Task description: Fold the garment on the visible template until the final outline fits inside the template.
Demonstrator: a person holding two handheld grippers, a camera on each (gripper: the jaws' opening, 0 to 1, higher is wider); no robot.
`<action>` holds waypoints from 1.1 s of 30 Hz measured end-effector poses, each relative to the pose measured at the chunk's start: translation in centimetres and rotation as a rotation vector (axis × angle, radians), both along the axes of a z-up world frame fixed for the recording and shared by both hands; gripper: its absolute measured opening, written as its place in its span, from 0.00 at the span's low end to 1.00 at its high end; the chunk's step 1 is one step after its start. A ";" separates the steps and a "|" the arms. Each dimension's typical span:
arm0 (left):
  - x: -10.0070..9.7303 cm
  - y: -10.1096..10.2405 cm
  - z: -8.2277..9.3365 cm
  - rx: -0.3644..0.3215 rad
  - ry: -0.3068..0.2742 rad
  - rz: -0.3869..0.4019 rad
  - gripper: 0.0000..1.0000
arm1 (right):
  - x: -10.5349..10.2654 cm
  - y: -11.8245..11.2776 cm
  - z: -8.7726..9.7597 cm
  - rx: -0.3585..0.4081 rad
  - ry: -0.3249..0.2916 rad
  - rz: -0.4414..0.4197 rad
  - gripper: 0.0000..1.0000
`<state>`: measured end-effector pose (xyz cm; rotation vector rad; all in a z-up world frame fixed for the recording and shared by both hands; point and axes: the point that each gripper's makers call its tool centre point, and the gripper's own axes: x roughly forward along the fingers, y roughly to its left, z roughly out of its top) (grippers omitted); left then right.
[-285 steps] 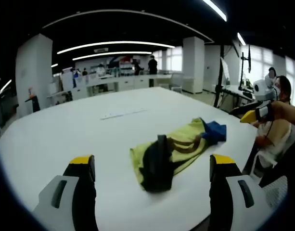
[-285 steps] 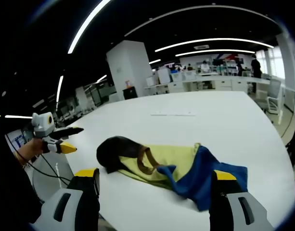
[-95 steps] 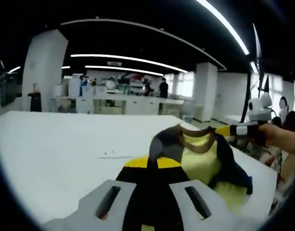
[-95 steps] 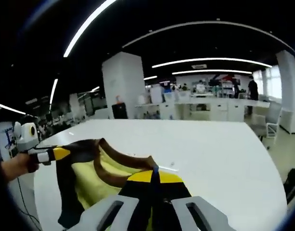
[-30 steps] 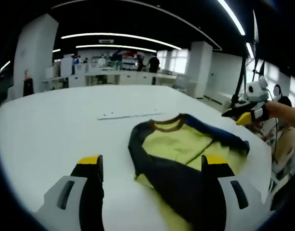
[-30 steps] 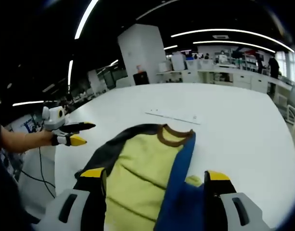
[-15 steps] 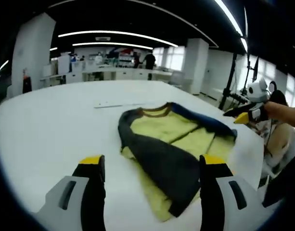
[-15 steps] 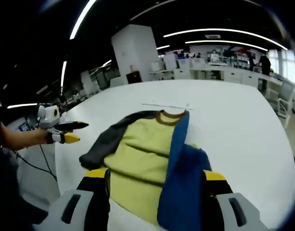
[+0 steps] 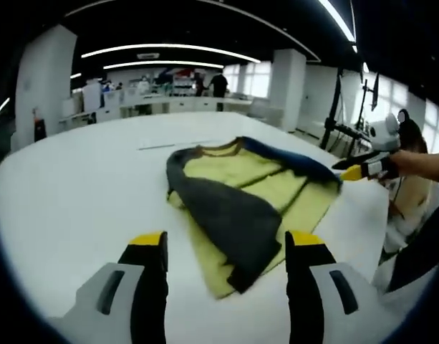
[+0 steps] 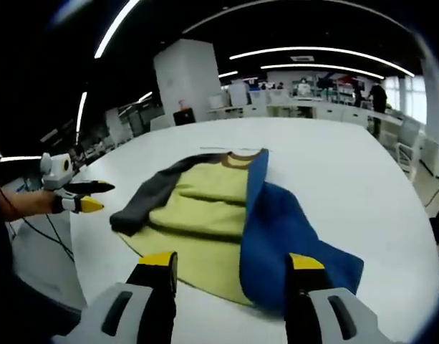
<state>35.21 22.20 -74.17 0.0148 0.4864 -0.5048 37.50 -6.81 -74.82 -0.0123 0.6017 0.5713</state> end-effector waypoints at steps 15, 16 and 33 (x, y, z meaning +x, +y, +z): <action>-1.5 -0.8 -3.0 0.124 0.019 -0.009 0.29 | -0.2 -1.7 -3.2 -0.234 -0.069 -0.060 0.23; -1.7 -0.9 -3.1 0.132 0.025 -0.014 0.28 | -0.2 -1.7 -3.2 -0.234 -0.073 -0.066 0.22; -1.1 0.4 -2.4 0.075 0.049 0.035 0.00 | 0.4 -2.9 -1.4 -0.226 -0.110 -0.148 0.00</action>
